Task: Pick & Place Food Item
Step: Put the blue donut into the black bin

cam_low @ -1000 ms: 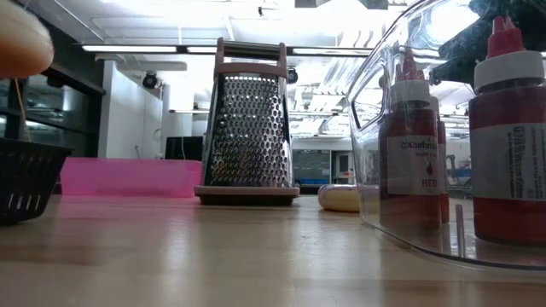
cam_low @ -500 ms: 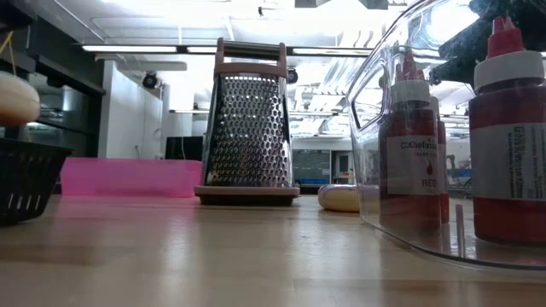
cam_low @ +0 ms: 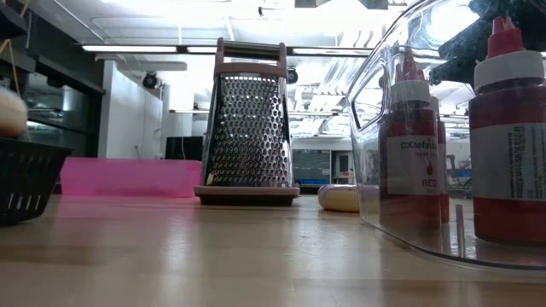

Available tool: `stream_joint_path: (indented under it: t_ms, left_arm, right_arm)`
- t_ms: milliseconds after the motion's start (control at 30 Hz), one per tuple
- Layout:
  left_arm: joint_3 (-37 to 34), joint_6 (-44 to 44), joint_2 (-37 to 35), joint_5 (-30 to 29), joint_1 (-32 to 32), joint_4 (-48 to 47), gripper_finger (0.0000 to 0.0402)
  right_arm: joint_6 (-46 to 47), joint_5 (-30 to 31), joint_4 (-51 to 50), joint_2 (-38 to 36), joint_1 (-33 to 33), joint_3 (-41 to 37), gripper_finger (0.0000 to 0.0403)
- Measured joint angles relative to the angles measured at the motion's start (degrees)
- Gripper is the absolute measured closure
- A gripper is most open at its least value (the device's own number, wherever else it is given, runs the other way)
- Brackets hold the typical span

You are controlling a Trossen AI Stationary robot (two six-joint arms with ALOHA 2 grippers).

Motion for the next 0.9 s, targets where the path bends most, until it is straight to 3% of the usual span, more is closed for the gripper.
stream_joint_path:
  t_ms: [533, 900]
  left_arm:
    - [-0.01, -0.09, 0.00, 1.07, 1.64, -0.25, 0.0249]
    - [-0.06, 1.28, 0.00, 1.83, 2.05, 1.29, 0.0247]
  right_arm:
    - [0.07, -0.20, -0.02, -0.01, 0.01, 0.00, 0.0183]
    - [0.01, -0.22, -0.04, -0.01, 0.01, 0.00, 0.0183]
